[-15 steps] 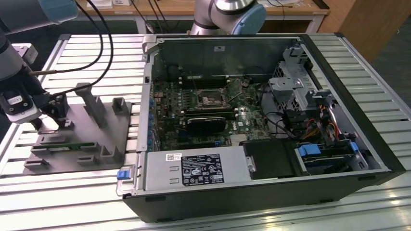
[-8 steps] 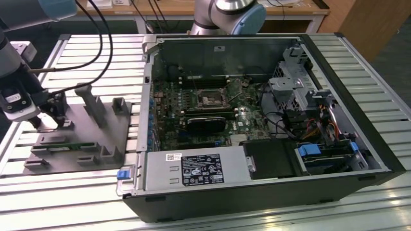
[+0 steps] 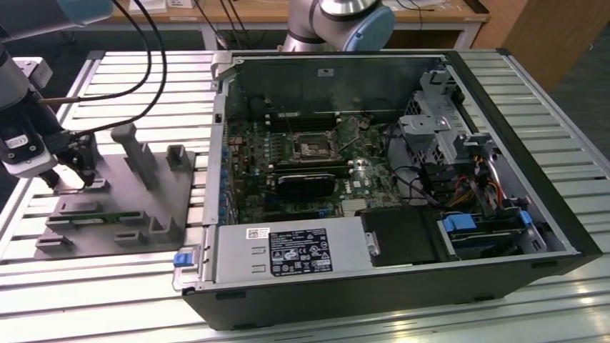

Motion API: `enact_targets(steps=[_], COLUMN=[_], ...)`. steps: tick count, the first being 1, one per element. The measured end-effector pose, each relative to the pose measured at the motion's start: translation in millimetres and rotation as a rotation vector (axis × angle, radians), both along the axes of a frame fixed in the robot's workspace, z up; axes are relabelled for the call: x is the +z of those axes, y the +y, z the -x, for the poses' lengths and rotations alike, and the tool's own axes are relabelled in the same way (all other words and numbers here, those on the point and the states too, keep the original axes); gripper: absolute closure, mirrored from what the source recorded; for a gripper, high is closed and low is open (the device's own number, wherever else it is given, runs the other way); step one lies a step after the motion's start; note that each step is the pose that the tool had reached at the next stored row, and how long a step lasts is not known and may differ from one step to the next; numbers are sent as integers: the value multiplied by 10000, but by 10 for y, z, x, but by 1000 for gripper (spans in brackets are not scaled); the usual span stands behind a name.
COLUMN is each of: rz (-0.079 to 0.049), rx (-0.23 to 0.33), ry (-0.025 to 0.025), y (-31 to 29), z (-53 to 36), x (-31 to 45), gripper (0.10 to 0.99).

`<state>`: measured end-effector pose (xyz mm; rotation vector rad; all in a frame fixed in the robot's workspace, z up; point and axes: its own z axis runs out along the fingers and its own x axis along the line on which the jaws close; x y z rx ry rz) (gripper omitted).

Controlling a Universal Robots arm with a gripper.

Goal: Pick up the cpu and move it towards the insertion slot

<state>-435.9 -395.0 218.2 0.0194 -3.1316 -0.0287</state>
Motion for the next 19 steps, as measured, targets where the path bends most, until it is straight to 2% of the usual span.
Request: enact_targets(steps=[19], rz=[0], rx=[0], ry=[-1], y=[22], z=[0], x=[136], gripper=[541])
